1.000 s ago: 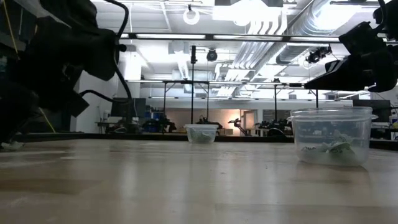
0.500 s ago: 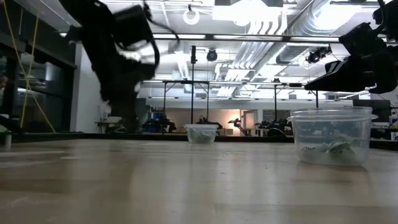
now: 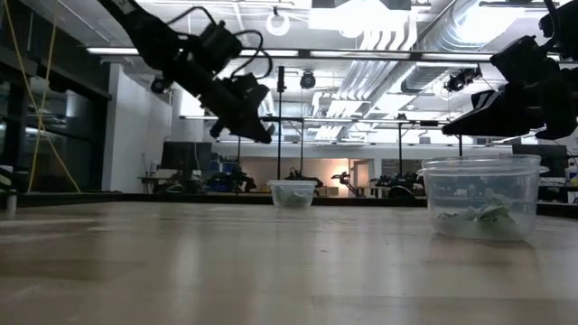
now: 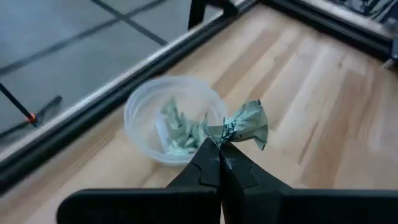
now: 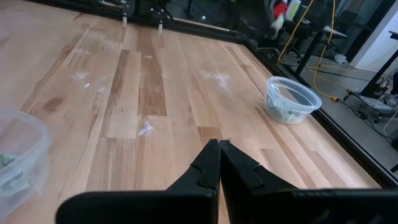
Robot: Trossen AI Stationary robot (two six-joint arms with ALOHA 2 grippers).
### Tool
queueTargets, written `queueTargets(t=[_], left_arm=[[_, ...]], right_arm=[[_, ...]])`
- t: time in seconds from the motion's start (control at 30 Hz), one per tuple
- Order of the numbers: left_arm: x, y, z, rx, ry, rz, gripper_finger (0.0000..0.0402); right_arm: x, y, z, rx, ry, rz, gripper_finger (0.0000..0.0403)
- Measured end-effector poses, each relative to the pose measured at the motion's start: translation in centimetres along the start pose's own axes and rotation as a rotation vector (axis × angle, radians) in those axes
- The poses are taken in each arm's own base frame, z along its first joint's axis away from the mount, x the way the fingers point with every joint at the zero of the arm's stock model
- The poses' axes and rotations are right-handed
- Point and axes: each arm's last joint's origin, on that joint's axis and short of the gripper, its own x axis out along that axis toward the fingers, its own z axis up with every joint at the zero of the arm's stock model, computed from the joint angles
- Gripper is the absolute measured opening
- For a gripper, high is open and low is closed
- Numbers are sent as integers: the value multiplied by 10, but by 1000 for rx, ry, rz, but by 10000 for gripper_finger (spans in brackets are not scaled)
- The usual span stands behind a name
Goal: Pick and place Stevia / Truvia into bins
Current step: Put the light green stevia packet into the top transparent container, then return to Home Position
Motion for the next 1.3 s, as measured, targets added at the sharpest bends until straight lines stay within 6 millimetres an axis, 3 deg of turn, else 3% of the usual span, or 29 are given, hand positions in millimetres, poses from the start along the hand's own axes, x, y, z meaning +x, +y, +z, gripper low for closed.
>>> queueTargets(t=[0.13, 0.4, 0.73, 0.87, 1.0, 1.17, 1.23, 1.3], left_arm=[[22, 9, -2, -10, 41, -33, 31], [59, 19, 15, 1, 58, -10, 28], [67, 20, 32, 25, 84, -55, 168], [42, 4, 47, 94, 99, -174, 185], [4, -39, 42, 200, 33, -293, 161], [-50, -108, -13, 277, -224, -241, 111], [-68, -123, -46, 290, -302, -219, 93], [-85, -124, -77, 294, -357, -205, 76]], right_arm=[[0, 0, 0, 4, 3, -4, 0], [1, 0, 0, 10, 3, -1, 0], [1, 0, 0, 25, 4, 3, 0], [1, 0, 0, 25, 5, 2, 0], [1, 0, 0, 28, 5, 0, 0], [1, 0, 0, 30, 5, -3, 0], [1, 0, 0, 24, 4, -3, 0], [1, 0, 0, 21, -1, -3, 0]])
